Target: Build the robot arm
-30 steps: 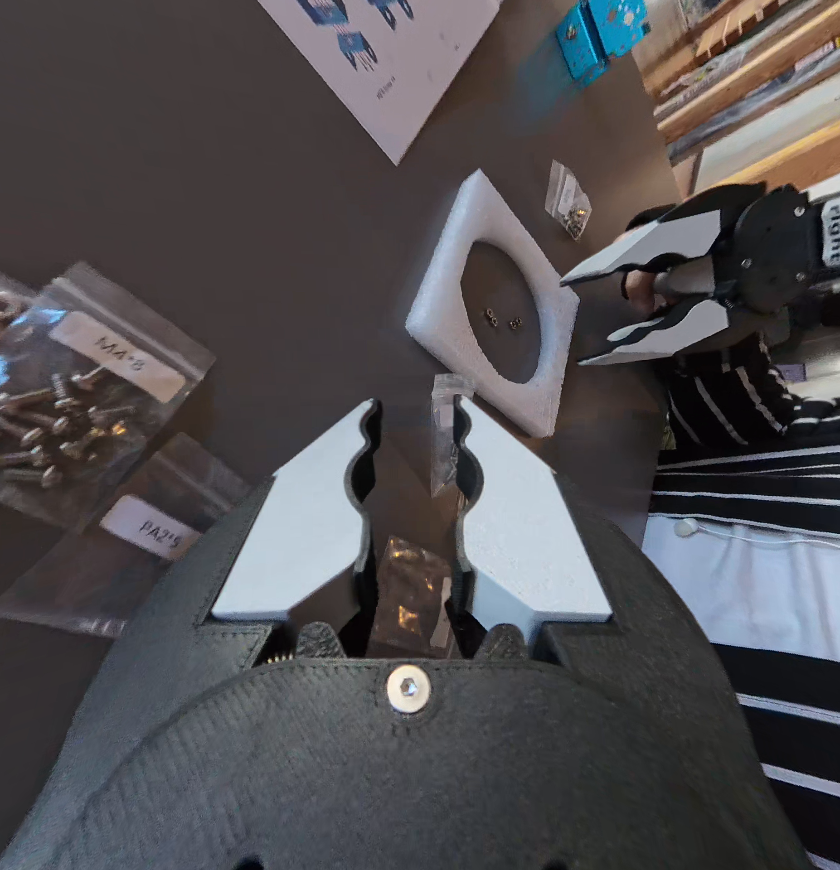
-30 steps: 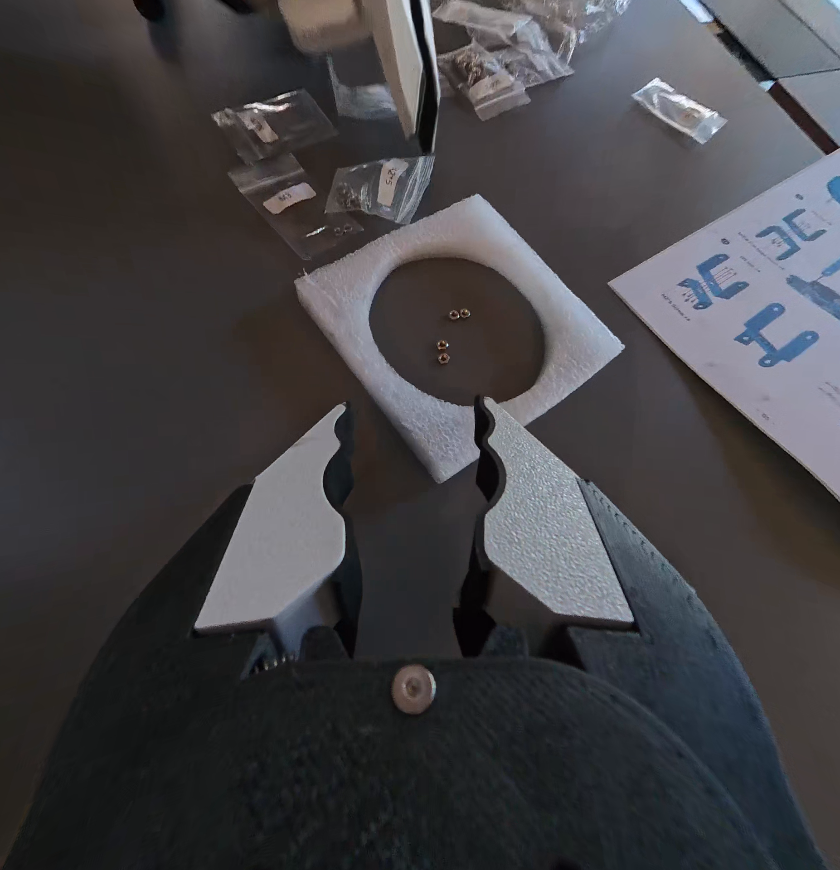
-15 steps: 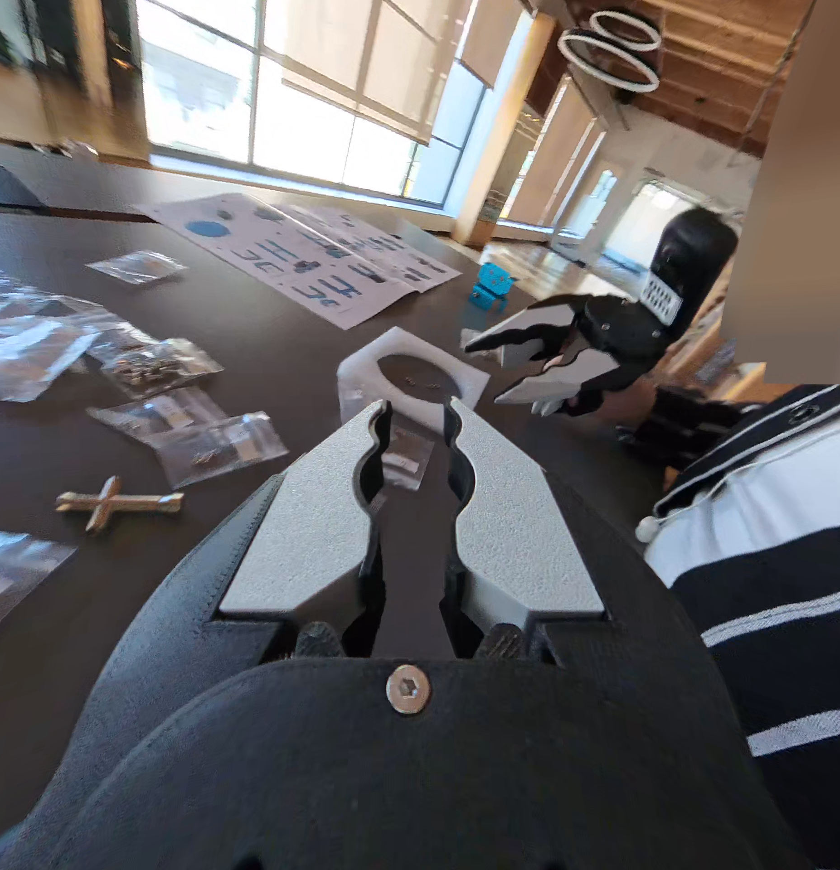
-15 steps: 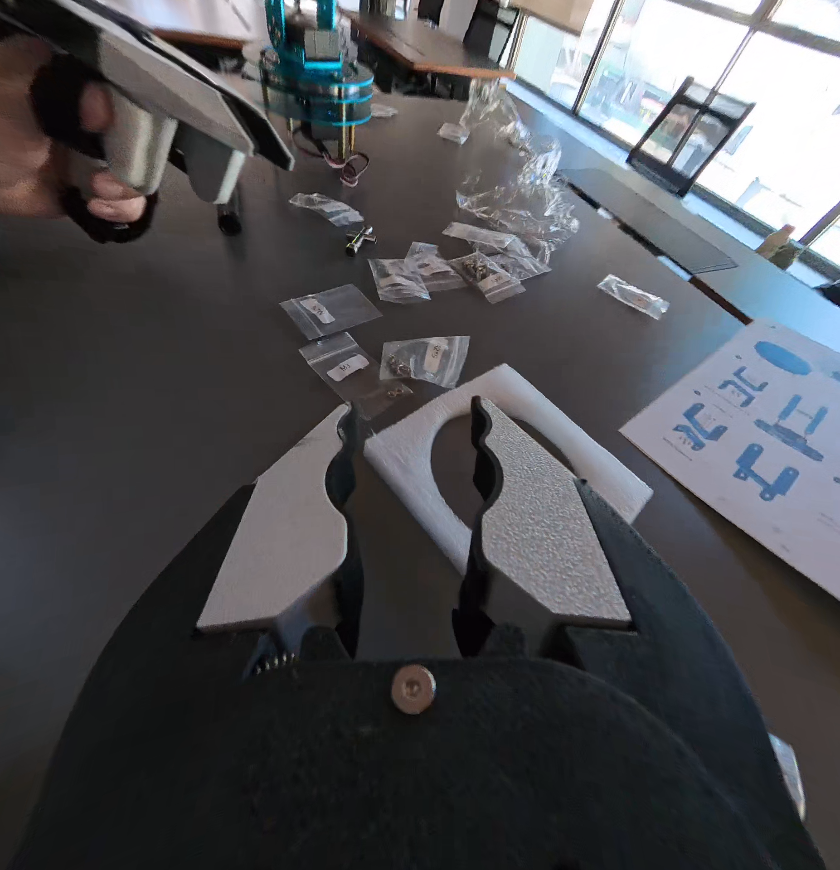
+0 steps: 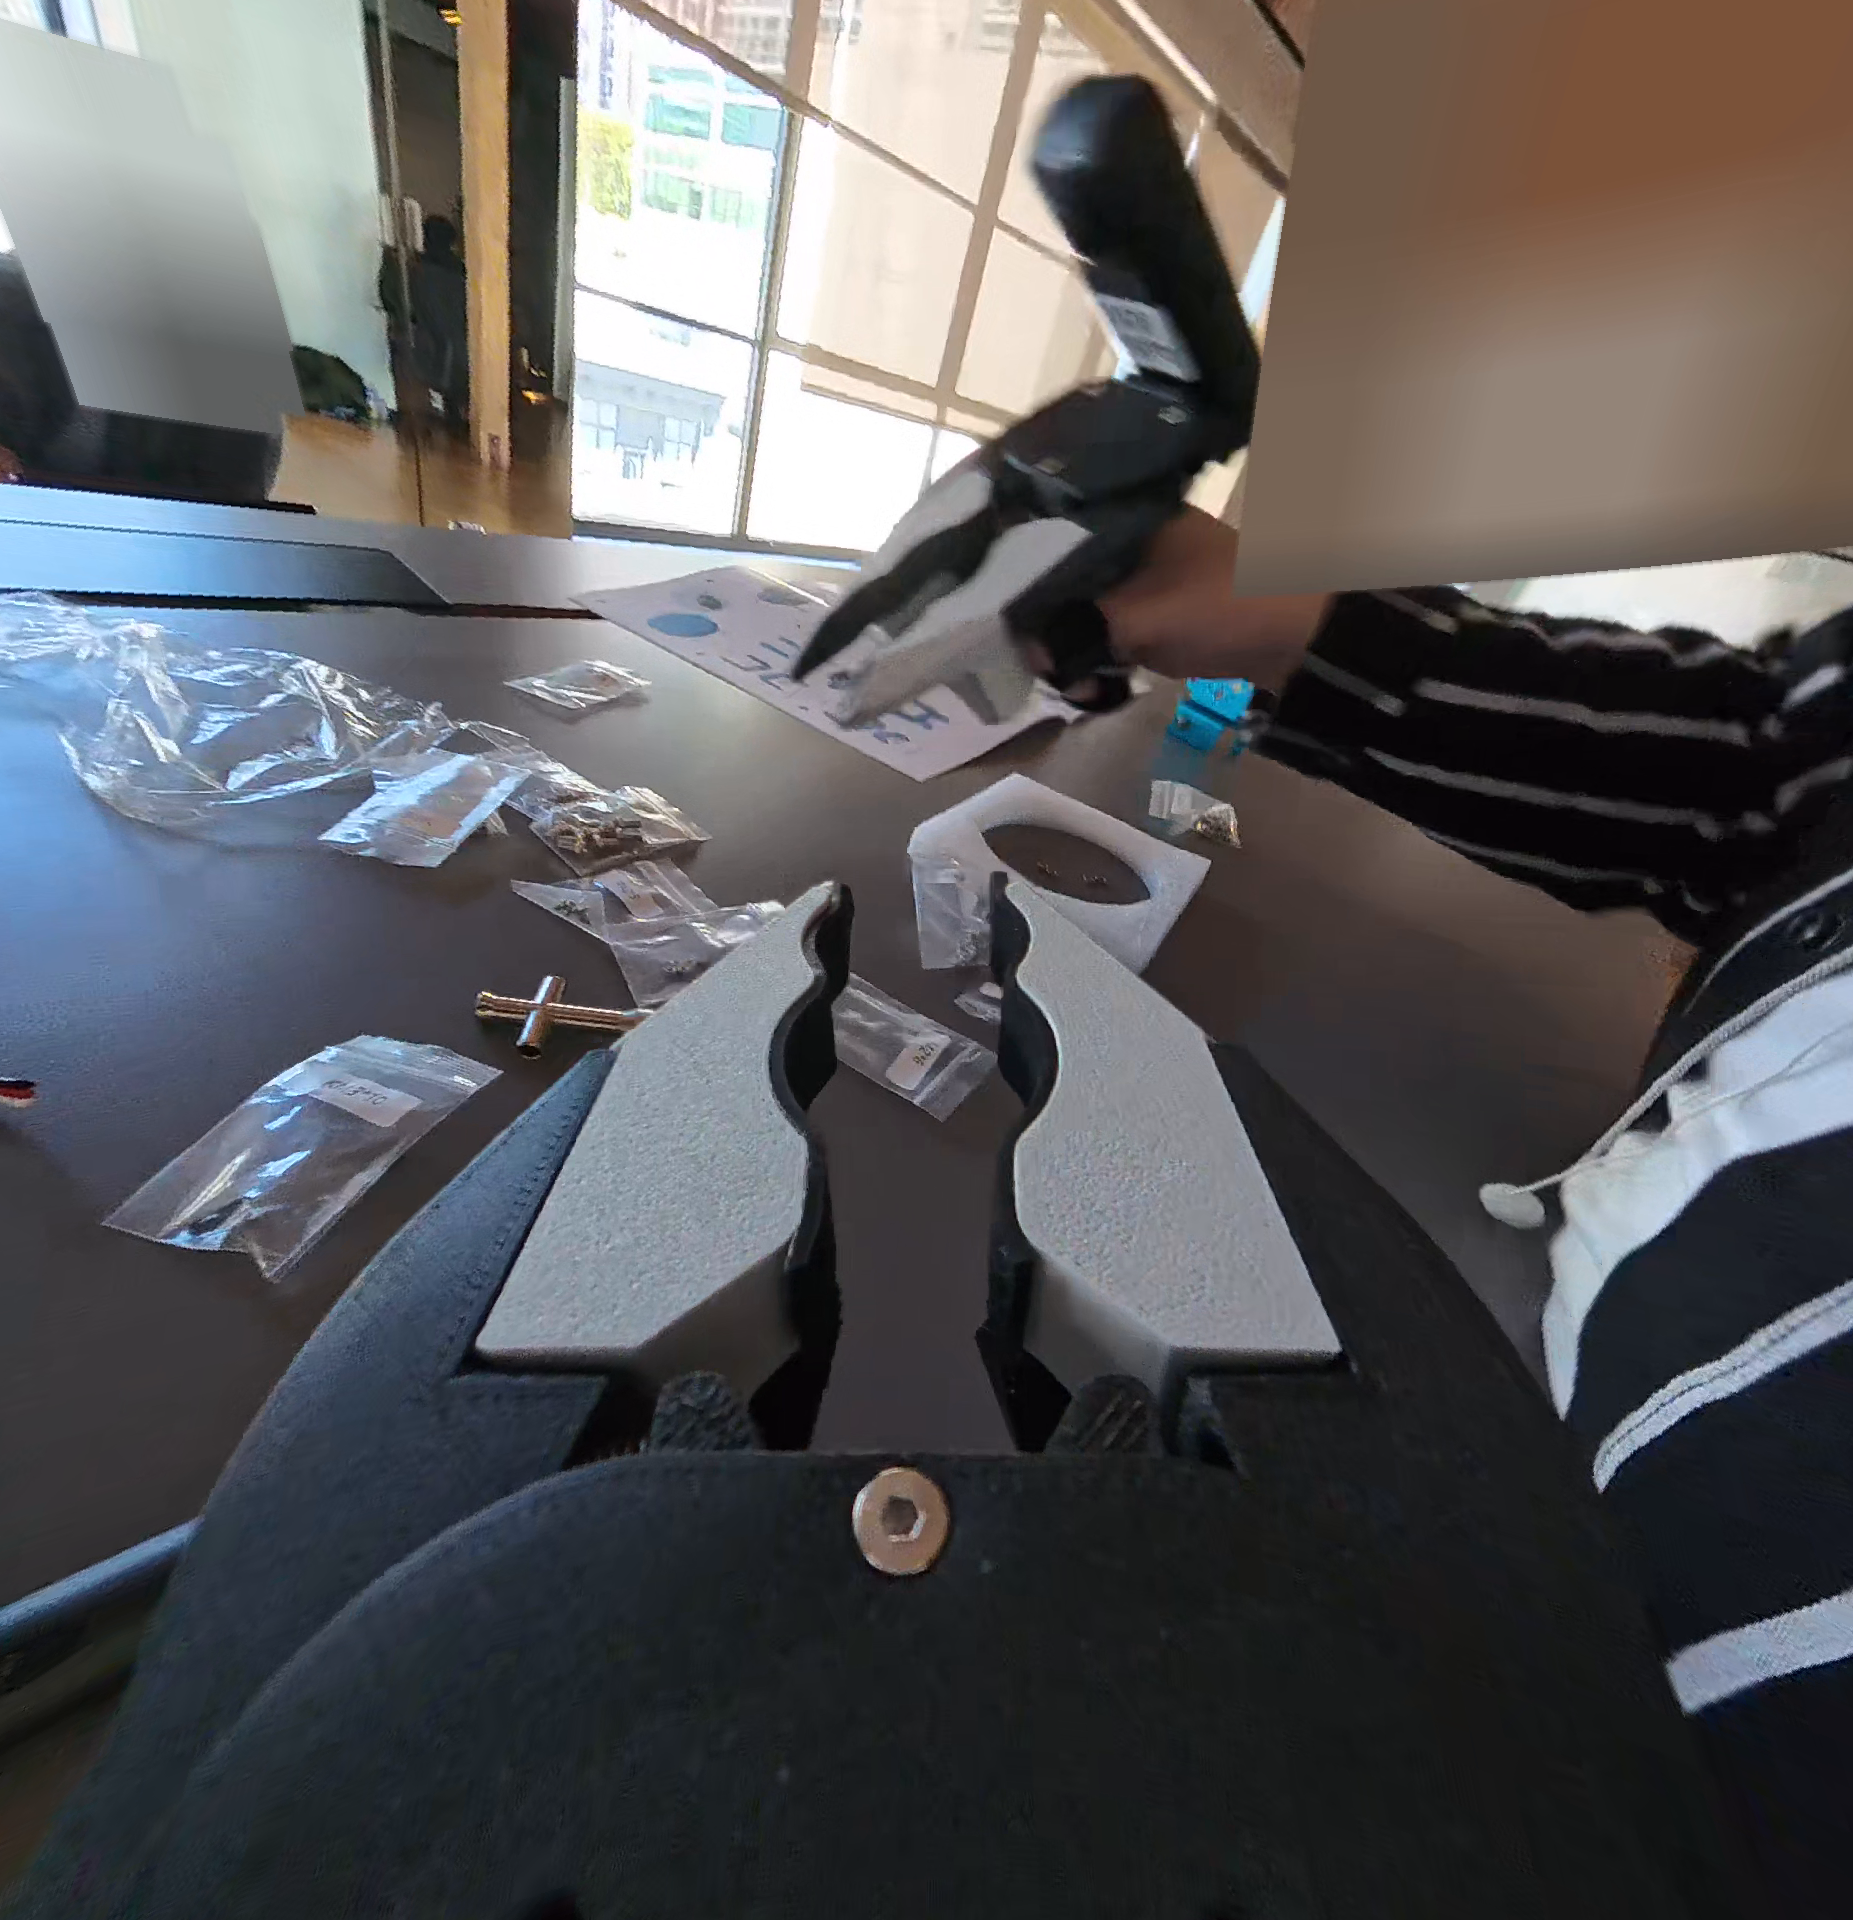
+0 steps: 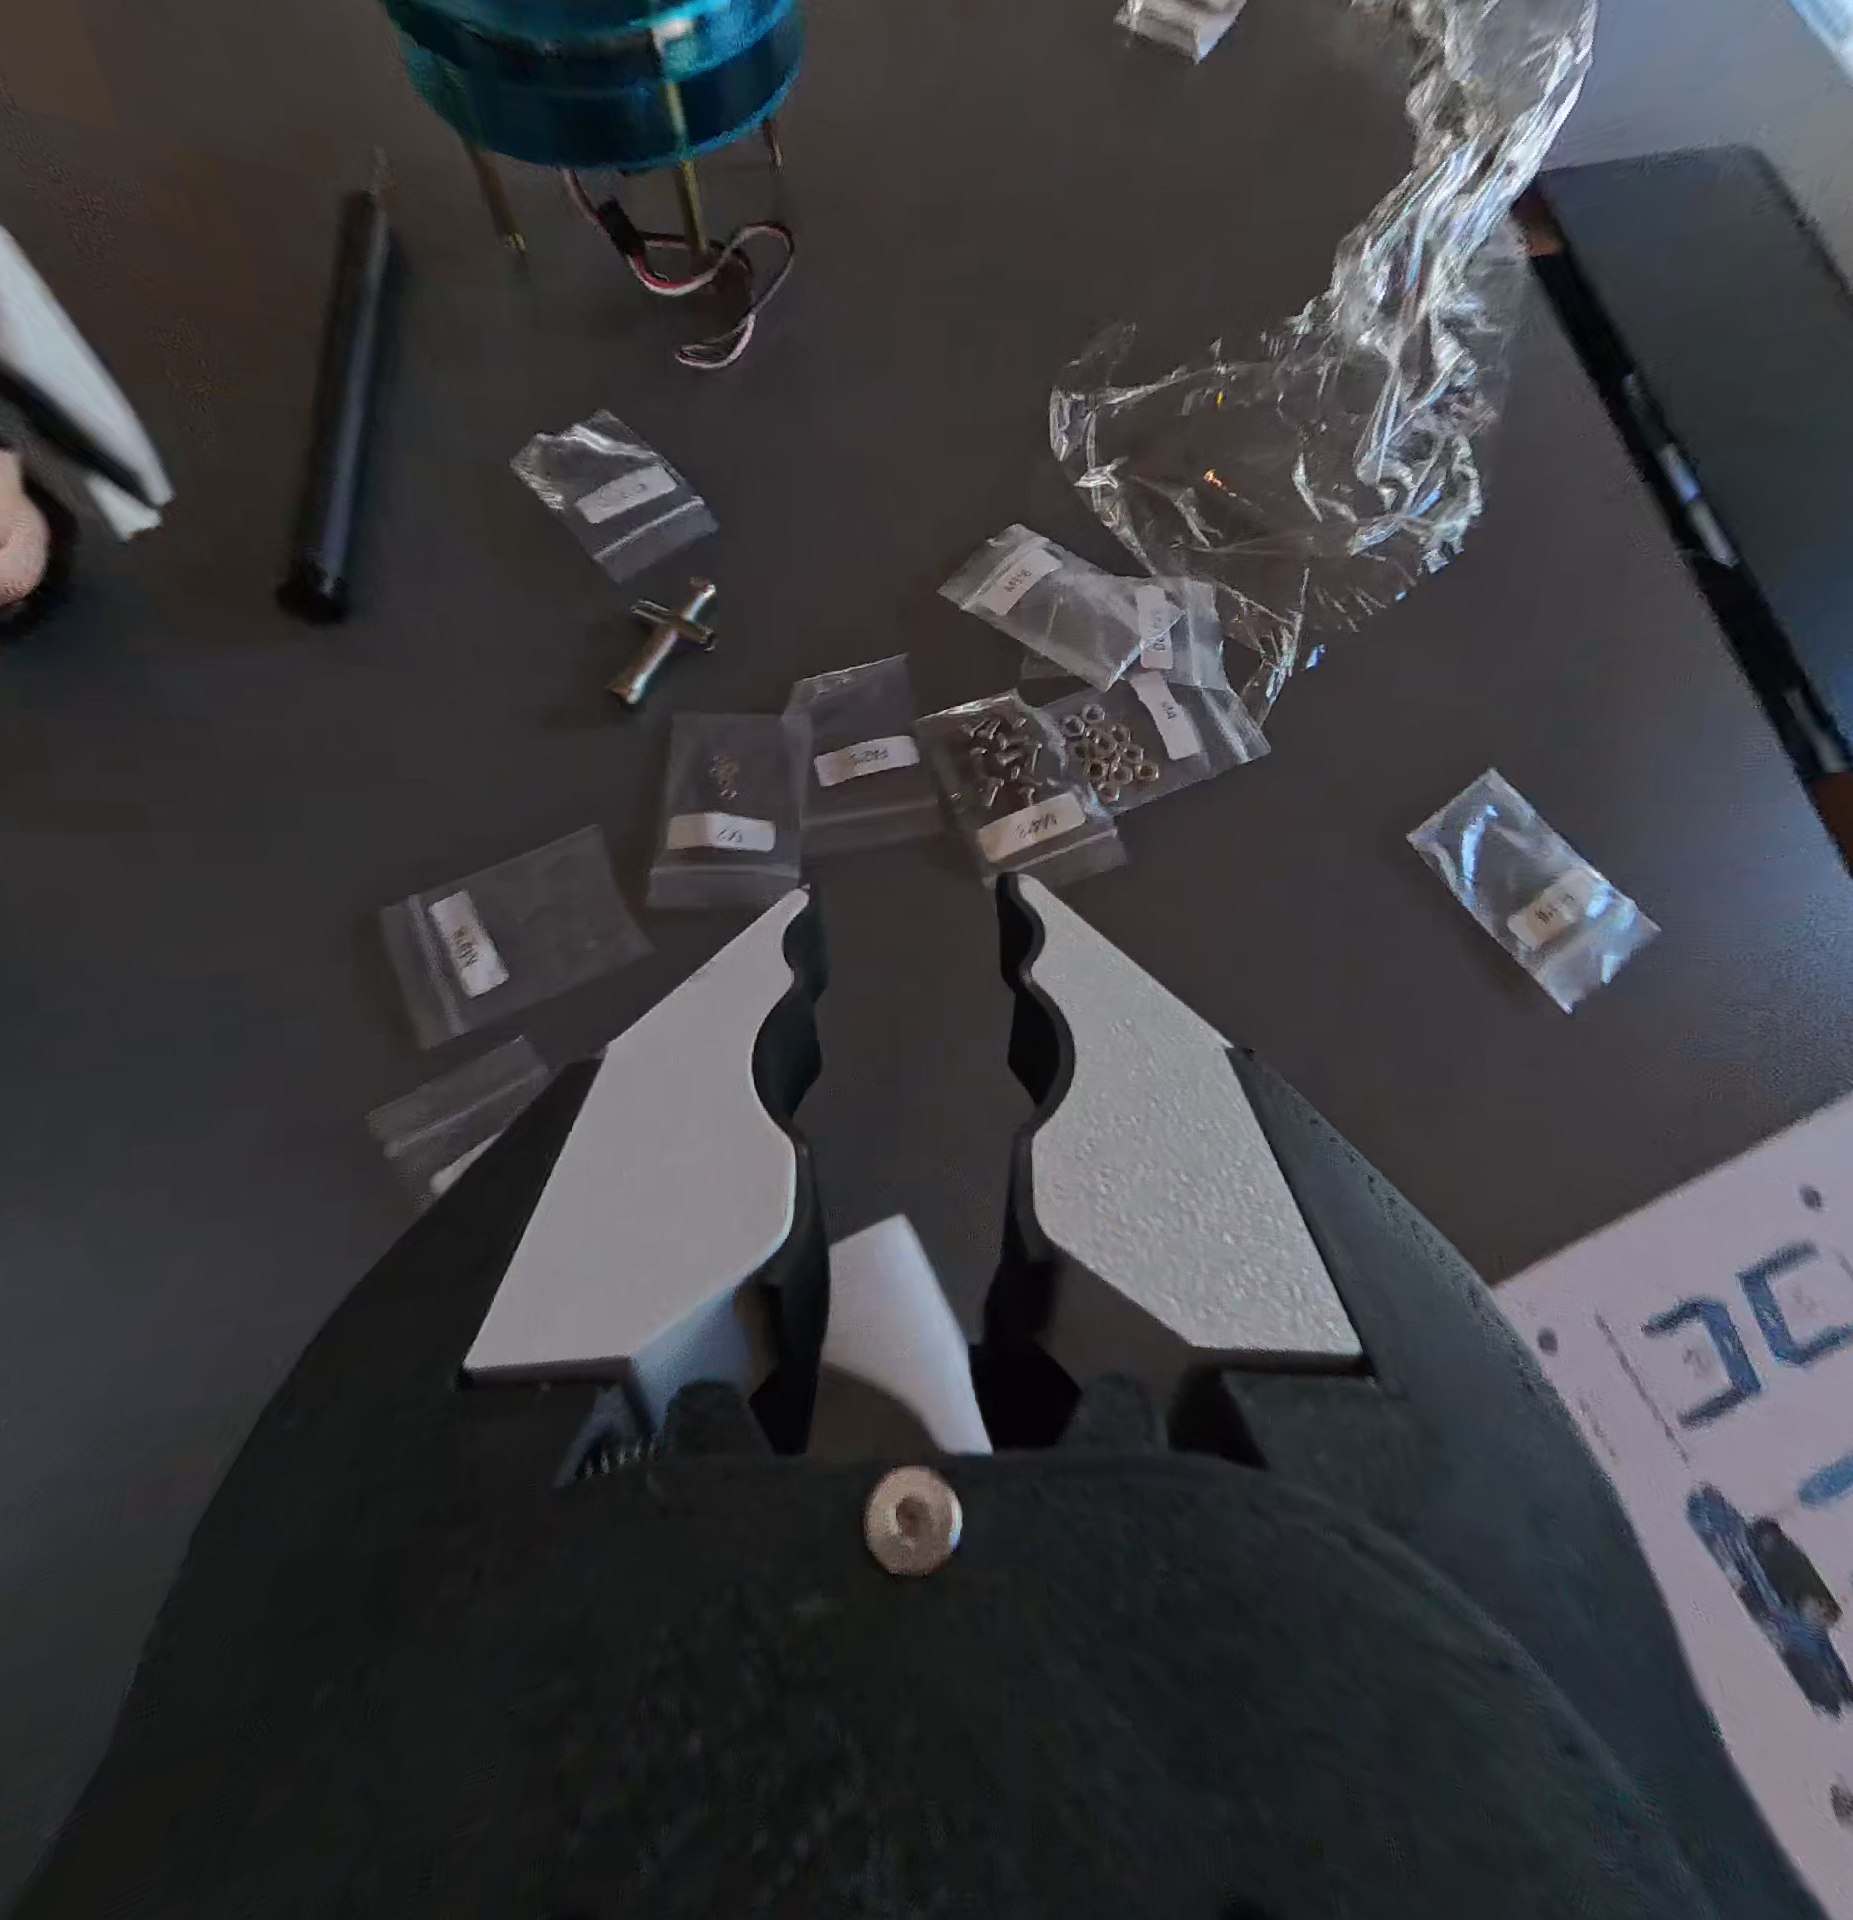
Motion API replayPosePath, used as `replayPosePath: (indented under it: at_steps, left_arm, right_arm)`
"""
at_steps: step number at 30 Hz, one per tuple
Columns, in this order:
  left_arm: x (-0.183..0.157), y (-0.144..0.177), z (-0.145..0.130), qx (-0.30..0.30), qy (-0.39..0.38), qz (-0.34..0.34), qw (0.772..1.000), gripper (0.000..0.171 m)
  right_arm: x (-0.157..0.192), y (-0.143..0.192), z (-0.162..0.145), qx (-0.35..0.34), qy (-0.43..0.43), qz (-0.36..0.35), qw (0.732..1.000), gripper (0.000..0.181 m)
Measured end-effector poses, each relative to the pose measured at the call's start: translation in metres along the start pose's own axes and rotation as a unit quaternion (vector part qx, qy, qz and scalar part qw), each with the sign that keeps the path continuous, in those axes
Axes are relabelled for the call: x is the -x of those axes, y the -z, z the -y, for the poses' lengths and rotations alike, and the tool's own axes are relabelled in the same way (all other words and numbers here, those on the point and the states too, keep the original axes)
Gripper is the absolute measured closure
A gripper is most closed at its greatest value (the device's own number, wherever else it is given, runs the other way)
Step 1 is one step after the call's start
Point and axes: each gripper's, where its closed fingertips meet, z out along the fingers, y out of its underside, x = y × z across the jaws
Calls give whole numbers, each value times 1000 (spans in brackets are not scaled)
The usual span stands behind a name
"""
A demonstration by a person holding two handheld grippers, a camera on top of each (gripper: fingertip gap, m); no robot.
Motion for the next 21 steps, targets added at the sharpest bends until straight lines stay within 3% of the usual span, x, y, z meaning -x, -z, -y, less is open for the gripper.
replayPosePath:
  at_steps: [4,7,12,16,21]
  left_arm:
    - [-2,-4,-5,19,0,-9,1000,147]
    - [-1,-3,-3,10,2,-9,1000,148]
    - [-1,-5,-5,18,18,-22,999,149]
    - [-3,-6,-6,22,11,-23,999,149]
    - [-4,-6,-6,24,11,-31,999,149]
  right_arm:
    - [-35,-55,-11,87,-62,15,994,149]
    - [-39,-84,1,77,-110,51,990,149]
    - [-40,-110,8,97,-63,44,992,150]
    - [-18,-116,24,75,-16,81,994,152]
    - [-28,-88,23,94,4,33,995,149]
